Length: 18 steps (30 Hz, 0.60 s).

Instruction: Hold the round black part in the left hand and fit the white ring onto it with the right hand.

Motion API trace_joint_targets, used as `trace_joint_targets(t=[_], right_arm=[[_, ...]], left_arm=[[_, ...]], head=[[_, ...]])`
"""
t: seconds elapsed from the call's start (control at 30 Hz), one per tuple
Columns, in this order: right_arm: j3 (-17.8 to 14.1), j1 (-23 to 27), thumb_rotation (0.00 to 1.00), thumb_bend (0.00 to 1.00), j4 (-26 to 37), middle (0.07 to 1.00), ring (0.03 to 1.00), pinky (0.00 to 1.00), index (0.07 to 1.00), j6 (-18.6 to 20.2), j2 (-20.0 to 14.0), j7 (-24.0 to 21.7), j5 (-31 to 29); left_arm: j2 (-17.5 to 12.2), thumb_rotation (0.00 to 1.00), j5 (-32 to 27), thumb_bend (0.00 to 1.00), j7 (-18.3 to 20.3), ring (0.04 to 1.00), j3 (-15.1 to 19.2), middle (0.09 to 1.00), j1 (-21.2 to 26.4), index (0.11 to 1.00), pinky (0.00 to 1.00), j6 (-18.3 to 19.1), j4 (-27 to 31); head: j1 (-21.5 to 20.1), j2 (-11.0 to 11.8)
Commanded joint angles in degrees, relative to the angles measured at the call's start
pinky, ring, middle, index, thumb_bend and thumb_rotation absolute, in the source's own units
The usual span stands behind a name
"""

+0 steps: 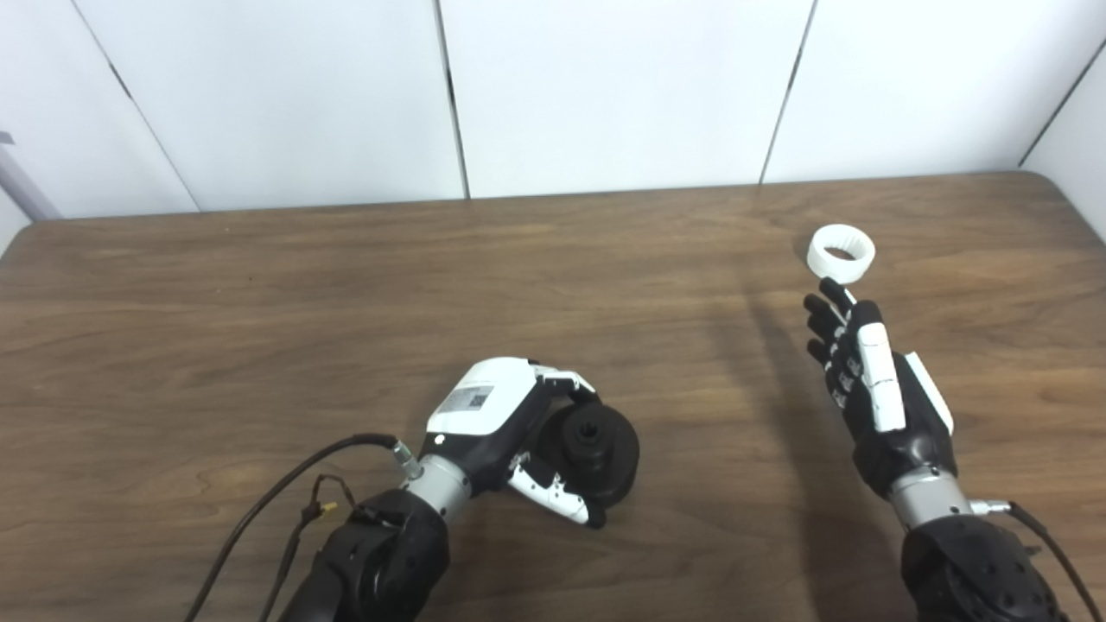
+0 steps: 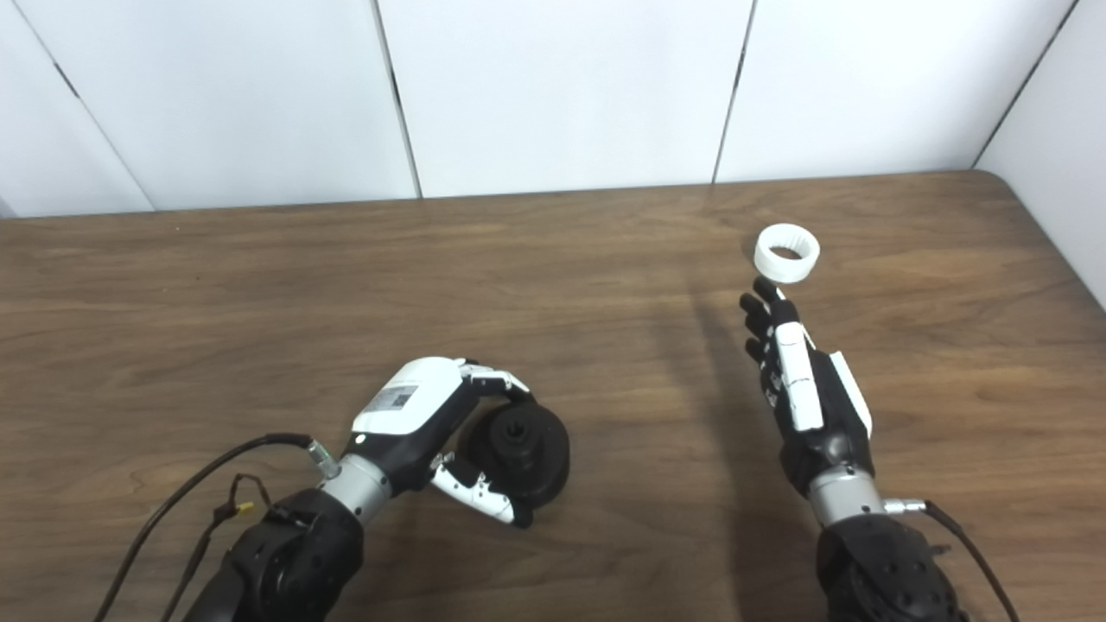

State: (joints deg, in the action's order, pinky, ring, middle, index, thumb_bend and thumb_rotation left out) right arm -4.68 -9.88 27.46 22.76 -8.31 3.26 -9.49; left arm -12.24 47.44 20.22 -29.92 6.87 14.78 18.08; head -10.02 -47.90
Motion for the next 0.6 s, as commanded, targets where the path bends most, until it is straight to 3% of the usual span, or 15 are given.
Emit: trace_joint_targets(t=[0.0, 0.07, 0.2, 0.4, 0.57], right_arm=[[-0.3, 2.1, 0.97, 0.60, 2.2, 0.927, 0.963, 0.98, 0.947, -0.8, 1.8, 0.3, 0.3], [-0.4, 2.3, 0.96, 0.60, 2.3, 0.928, 0.964, 0.98, 0.945, -1.0, 2.1, 0.5, -0.1], [-1.0, 4.0, 0.84, 0.59, 2.9, 0.915, 0.956, 1.00, 0.917, -2.2, 0.9, 1.0, 1.1], [-3.9, 8.2, 0.66, 0.58, 5.5, 0.919, 0.964, 1.00, 0.900, 3.3, -4.3, 0.5, 3.5], [-6.6, 12.1, 0.45, 0.64, 4.1, 0.901, 0.930, 0.99, 0.877, 3.9, -8.1, -0.8, 2.8]], left_arm=[[-0.6, 0.05, 1.2, 0.52, 0.7, 0.853, 0.2, 0.767, -0.4, 0.480, 0.93, -0.3, -0.2], [-0.8, 0.05, 1.0, 0.52, 1.0, 0.853, 0.4, 0.770, -0.6, 0.480, 0.93, -0.4, -0.2], [-1.3, 0.05, 1.1, 0.52, 0.6, 0.856, 0.9, 0.770, -1.2, 0.479, 0.93, -1.2, -0.5], [-1.3, 0.05, 1.6, 0.52, 1.8, 0.872, 1.6, 0.771, -1.7, 0.481, 0.94, -0.4, -0.7], [-1.5, 0.05, 1.2, 0.52, 1.5, 0.869, 1.8, 0.775, -2.0, 0.482, 0.92, -1.3, -1.3]], head=[[-1.5, 0.1], [-2.2, 0.3], [-4.2, 0.9], [-5.3, 1.7], [-6.7, 2.8]])
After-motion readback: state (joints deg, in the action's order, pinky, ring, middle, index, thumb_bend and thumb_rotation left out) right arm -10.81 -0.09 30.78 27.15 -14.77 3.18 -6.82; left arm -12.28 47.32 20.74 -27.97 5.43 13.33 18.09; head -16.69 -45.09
